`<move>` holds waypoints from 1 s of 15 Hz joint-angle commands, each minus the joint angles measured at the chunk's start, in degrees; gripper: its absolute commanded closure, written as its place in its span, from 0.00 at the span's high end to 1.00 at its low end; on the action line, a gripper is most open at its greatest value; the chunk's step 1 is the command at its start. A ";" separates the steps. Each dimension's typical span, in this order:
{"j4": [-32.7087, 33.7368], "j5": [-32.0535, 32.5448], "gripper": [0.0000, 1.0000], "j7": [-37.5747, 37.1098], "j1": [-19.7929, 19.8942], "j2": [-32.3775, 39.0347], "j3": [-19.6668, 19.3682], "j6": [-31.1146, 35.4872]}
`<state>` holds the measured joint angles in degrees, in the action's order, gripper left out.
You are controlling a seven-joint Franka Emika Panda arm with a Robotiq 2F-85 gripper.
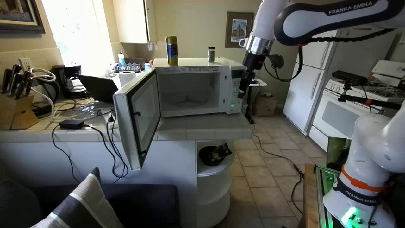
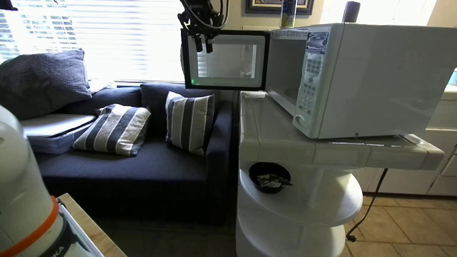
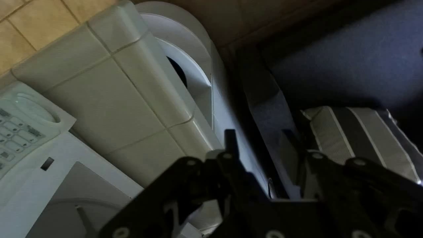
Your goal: Open the microwave door
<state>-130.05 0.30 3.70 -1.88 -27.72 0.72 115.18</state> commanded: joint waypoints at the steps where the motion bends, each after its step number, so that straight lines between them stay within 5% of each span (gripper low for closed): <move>1: -2.89 4.92 0.71 4.14 -0.39 -4.64 1.03 -2.70; 5: -4.33 5.82 1.00 3.32 -0.68 -7.96 1.55 -2.99; 15: -3.35 4.20 1.00 3.37 -0.98 -10.88 0.86 -3.25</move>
<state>-133.56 4.25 7.30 -2.45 -38.68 1.86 112.09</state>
